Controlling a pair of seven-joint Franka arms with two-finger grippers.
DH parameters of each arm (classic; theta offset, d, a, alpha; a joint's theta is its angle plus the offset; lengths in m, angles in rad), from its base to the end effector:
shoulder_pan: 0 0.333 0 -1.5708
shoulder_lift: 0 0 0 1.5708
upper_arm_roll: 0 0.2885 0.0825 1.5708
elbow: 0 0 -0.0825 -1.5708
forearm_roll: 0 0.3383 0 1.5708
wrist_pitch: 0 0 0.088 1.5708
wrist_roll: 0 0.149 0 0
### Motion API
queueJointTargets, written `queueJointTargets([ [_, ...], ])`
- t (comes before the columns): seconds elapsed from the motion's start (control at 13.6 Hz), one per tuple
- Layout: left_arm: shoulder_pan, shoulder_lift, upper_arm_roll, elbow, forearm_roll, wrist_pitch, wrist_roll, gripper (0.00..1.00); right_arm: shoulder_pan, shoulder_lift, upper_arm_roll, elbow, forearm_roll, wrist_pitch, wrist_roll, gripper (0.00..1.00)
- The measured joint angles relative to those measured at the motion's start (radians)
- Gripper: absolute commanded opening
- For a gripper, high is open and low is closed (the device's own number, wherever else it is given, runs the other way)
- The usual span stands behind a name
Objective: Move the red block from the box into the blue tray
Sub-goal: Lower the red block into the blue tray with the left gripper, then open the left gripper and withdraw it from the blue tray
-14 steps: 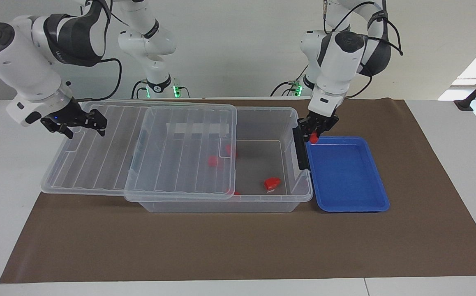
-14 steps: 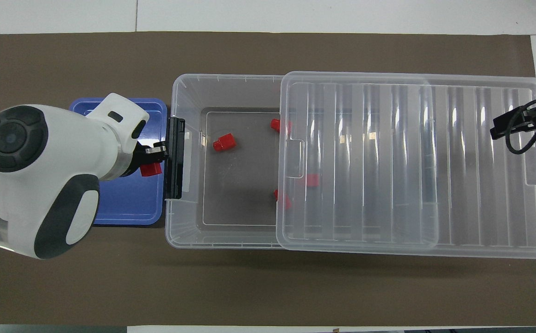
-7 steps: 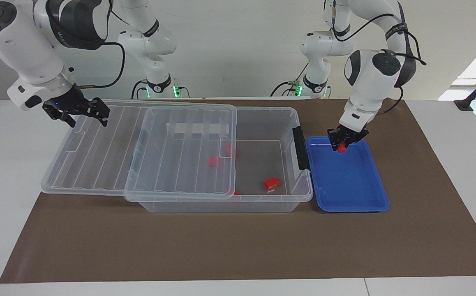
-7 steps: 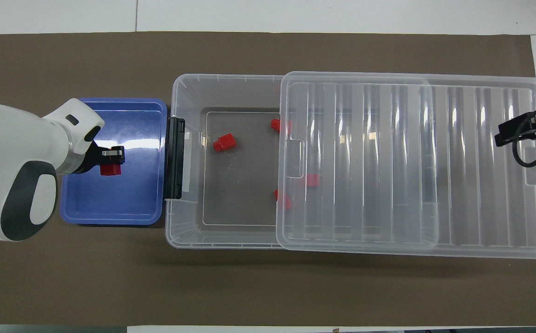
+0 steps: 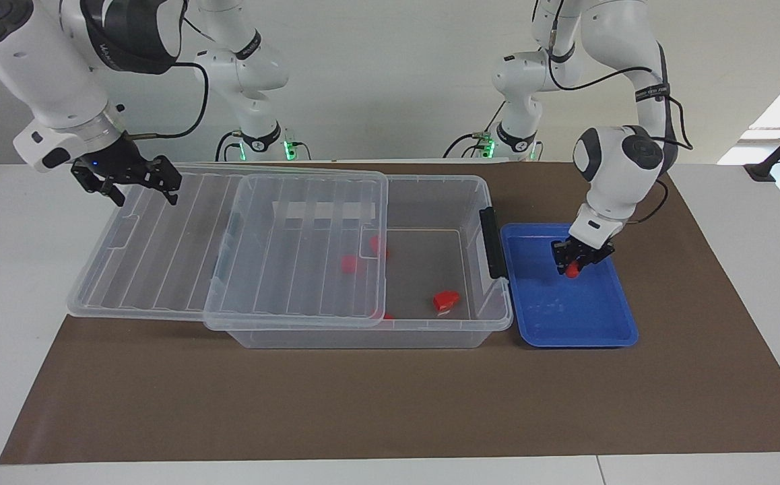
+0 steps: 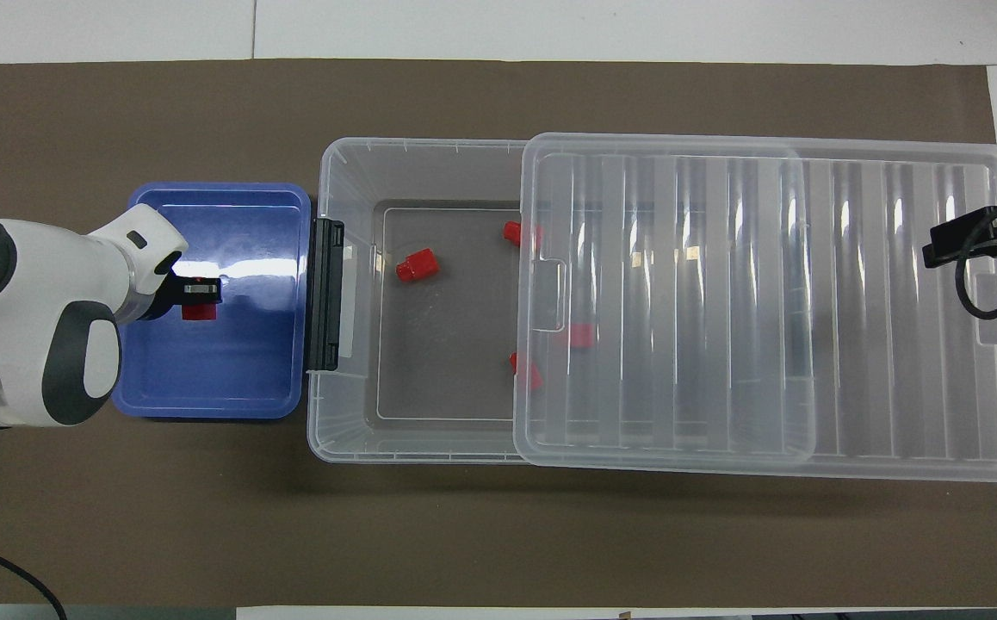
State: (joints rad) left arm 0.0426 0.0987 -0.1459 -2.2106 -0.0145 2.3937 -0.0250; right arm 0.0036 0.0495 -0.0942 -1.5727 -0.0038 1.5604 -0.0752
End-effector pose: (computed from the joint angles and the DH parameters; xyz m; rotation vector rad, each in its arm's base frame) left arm 0.5137 -0.0538 0.3047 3.1071 -0.1038 0.1301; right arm 0.5153 -0.0464 0.5280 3.1367 -0.0241 -0.0974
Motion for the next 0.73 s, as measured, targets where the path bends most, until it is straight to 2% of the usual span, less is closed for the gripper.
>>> queueJointTargets([
  [0.22,0.002,0.043,0.0,-0.006,0.0,0.028,0.028,0.0,0.0,-0.004,-0.003,0.0,0.0,0.001,0.015,1.0],
  [0.29,0.002,0.055,0.0,-0.006,0.0,0.029,0.031,0.78,0.0,-0.005,-0.003,0.0,0.0,0.003,0.015,1.0],
  [0.37,0.002,0.061,0.0,-0.006,0.0,0.029,0.033,1.0,0.0,-0.006,-0.003,0.0,0.0,0.004,0.015,1.0],
  [0.59,0.005,0.061,0.0,-0.003,0.0,0.024,0.033,1.0,0.001,-0.006,-0.003,0.0,0.0,0.004,0.015,1.0],
  [0.73,0.021,0.041,0.0,0.025,0.0,-0.024,0.033,1.0,0.002,-0.006,-0.003,0.0,0.0,0.004,0.015,1.0],
])
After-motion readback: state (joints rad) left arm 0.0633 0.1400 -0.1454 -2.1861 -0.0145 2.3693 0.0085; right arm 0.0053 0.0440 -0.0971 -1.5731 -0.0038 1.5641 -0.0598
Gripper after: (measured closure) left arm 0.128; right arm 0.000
